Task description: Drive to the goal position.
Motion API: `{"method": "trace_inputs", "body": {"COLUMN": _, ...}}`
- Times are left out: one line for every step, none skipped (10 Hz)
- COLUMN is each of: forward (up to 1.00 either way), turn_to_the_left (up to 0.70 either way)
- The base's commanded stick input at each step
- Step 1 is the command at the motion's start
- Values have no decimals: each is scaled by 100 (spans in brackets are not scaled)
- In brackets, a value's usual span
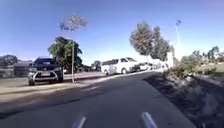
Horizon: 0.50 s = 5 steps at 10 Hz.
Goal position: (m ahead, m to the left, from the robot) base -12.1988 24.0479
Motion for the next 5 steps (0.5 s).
{"method": "trace_inputs", "body": {"forward": 93, "turn_to_the_left": 36}}
{"method": "trace_inputs", "body": {"forward": 93, "turn_to_the_left": 36}}
{"method": "trace_inputs", "body": {"forward": 93, "turn_to_the_left": 36}}
{"method": "trace_inputs", "body": {"forward": 93, "turn_to_the_left": 36}}
{"method": "trace_inputs", "body": {"forward": 93, "turn_to_the_left": 36}}
